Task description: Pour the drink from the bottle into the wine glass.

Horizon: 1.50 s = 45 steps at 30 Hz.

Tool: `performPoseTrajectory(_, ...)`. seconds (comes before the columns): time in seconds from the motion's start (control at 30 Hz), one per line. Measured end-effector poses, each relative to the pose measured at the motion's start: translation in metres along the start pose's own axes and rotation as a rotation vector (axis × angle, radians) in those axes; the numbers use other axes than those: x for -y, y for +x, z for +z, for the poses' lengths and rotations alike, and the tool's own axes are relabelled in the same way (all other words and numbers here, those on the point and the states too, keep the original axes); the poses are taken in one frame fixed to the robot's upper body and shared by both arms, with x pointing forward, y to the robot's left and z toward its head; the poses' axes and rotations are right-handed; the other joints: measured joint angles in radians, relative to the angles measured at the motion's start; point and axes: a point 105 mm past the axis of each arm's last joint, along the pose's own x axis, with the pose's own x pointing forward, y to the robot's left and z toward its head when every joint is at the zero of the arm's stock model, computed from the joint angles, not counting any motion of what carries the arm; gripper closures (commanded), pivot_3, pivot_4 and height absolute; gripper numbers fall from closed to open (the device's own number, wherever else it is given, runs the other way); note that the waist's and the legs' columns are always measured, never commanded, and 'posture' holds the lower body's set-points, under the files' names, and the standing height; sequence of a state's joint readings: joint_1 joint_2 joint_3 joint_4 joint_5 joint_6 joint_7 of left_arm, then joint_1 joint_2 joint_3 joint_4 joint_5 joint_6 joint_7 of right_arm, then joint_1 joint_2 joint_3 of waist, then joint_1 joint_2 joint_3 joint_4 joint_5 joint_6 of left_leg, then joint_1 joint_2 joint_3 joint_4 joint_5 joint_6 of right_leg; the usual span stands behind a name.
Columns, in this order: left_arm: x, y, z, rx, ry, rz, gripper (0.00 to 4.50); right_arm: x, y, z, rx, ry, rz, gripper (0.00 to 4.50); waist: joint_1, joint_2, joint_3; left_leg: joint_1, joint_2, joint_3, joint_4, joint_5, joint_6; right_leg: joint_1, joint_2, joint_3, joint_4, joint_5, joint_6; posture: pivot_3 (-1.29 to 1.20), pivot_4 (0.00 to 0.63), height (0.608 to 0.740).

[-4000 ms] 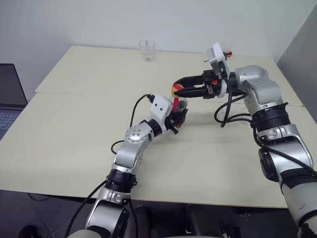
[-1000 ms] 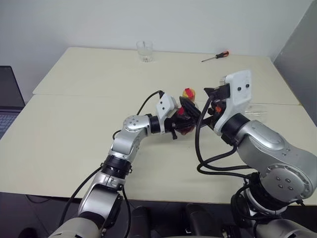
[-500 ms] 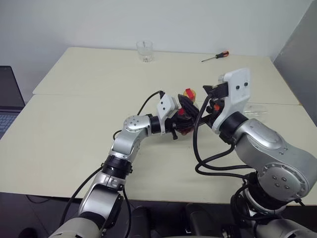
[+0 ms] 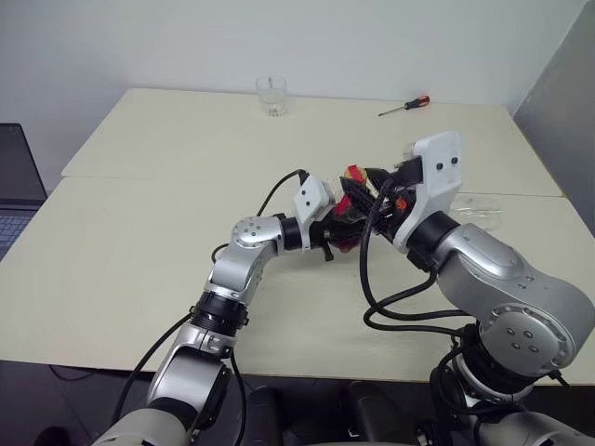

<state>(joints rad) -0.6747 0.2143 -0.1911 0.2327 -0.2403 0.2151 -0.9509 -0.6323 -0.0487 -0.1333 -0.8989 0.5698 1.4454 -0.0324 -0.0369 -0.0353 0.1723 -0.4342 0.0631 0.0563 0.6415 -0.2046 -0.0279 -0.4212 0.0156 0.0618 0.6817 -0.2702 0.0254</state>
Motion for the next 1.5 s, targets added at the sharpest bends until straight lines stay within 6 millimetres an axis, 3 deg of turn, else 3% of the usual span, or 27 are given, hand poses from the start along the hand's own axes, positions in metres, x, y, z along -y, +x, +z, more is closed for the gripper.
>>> performPoseTrajectory(0.17,0.0,0.0,0.0,-0.001,0.0,0.001,3.37,0.001,0.0,0.0,-0.003,-0.004,0.001,2.4,0.0,0.0,0.0,0.0,0.0,0.0,0.0,0.0,0.0,0.0,0.0,0.0,0.0,0.0,0.0,0.0,0.15,0.74)
performPoseTrajectory(0.3,0.0,0.0,0.0,0.0,-0.002,0.0,3.37,0.002,0.0,-0.001,-0.007,-0.02,0.008,3.25,0.0,0.0,0.0,0.0,0.0,0.0,0.0,0.0,0.0,0.0,0.0,0.0,0.0,0.0,0.0,0.0,0.15,0.74)
performPoseTrajectory(0.53,0.0,0.002,-0.003,-0.01,-0.016,0.012,3.37,0.014,0.005,0.0,-0.033,-0.099,0.161,3.26,0.001,0.0,0.0,0.0,-0.001,0.001,0.0,0.0,0.0,0.0,0.0,-0.001,-0.001,0.0,0.0,0.0,0.15,0.74)
performPoseTrajectory(0.77,0.002,0.003,0.004,0.0,-0.007,0.008,3.41,0.034,0.013,0.007,-0.061,-0.09,0.528,3.26,0.001,0.0,0.001,0.0,0.0,0.001,-0.001,0.0,0.001,0.0,0.001,-0.001,-0.001,0.0,0.0,0.0,0.15,0.74)
performPoseTrajectory(0.9,0.008,0.006,0.006,0.002,0.009,-0.032,3.42,0.043,0.006,0.008,-0.06,-0.178,0.747,3.26,0.004,0.0,0.001,0.0,-0.001,0.001,-0.001,-0.001,0.001,0.0,0.001,-0.001,-0.002,0.0,0.0,0.0,0.15,0.74)
performPoseTrajectory(1.0,0.011,0.006,0.007,0.002,0.011,-0.034,3.43,0.049,0.012,0.009,-0.063,-0.2,0.869,3.26,-0.002,0.0,0.001,0.001,-0.001,0.002,0.0,-0.001,0.001,0.0,0.001,0.001,-0.001,0.0,0.0,0.0,0.15,0.74)
performPoseTrajectory(1.27,0.006,0.0,0.0,-0.025,-0.03,0.026,3.44,0.054,0.037,0.004,-0.083,-0.216,0.99,3.26,0.001,0.001,0.001,0.001,0.0,0.002,0.001,-0.001,0.001,0.0,0.001,0.0,0.0,0.003,-0.004,0.0,0.15,0.74)
performPoseTrajectory(1.5,0.007,0.001,0.002,-0.022,-0.029,0.026,3.44,0.054,0.035,0.007,-0.09,-0.217,0.996,3.26,0.008,0.001,0.002,0.0,-0.001,0.002,0.001,-0.001,0.001,0.0,0.0,0.0,-0.001,0.003,-0.005,0.0,0.15,0.74)
